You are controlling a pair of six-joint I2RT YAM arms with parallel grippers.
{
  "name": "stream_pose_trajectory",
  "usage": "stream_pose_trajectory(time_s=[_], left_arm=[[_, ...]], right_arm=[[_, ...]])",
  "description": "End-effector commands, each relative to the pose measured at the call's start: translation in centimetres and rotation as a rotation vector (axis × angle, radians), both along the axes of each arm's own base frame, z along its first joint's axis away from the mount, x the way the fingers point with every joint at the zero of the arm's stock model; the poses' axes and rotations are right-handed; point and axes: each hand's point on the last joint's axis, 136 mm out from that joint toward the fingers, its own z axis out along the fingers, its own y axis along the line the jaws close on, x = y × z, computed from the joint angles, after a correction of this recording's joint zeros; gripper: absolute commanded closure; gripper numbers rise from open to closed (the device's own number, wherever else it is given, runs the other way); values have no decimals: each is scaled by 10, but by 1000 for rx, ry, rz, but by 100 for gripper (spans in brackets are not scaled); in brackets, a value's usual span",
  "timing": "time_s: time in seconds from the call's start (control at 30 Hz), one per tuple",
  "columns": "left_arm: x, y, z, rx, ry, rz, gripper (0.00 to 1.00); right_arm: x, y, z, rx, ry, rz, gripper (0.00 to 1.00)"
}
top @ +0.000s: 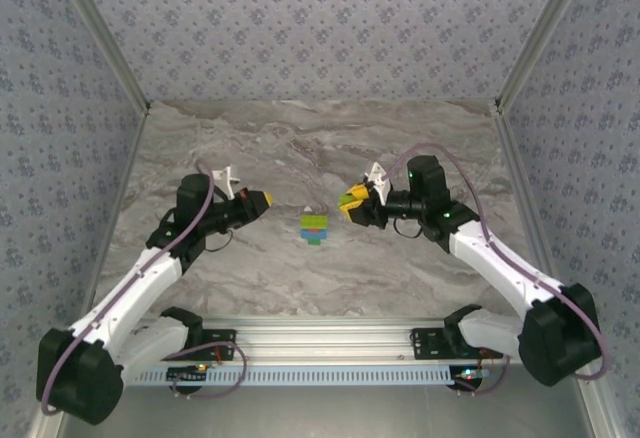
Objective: Assemble a carrot with lego
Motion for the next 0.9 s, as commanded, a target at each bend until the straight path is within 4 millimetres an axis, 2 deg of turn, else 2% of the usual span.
stream_pose_trajectory(time_s=[0.0, 0.07, 0.1, 0.17, 0.23, 0.3, 0.33, 0.37, 0.43, 0.5, 0.6, 0.7, 0.8, 0.87], left_arm=[[5, -18, 32, 88, -289, -124, 100], [6, -29, 37, 130, -338, -174, 97], [7, -33, 38, 152, -351, -187, 87], [4, -40, 41, 207, -415, -214, 78], [0, -44, 38, 257, -490, -255, 71], [-1, -43, 25, 321, -590, -288, 68], [2, -37, 15, 368, -637, -266, 57], [8, -31, 6, 407, -683, -225, 41], [14, -21, -6, 447, -766, -152, 3], [20, -12, -11, 461, -784, -107, 2], [20, -21, -24, 471, -765, -230, 3], [7, -36, -34, 468, -805, -391, 5], [-9, -47, -33, 416, -920, -488, 7], [-19, -54, -36, 392, -917, -601, 10]], right_arm=[[11, 9, 11, 88, -39, 54, 72], [22, 9, 5, 98, -24, 51, 71], [25, 9, 4, 102, -15, 52, 71], [30, 8, -1, 94, 1, 52, 72], [34, 6, -6, 80, 10, 49, 71], [38, 4, -10, 74, 24, 42, 72], [40, 3, -11, 74, 33, 40, 72], [42, 2, -12, 74, 39, 36, 72], [44, 1, -14, 73, 52, 32, 72], [47, 0, -15, 69, 65, 28, 72], [49, -1, -14, 63, 77, 25, 72], [51, -1, -12, 58, 85, 26, 72], [51, -1, -11, 57, 96, 26, 72], [52, -1, -9, 56, 102, 26, 72]])
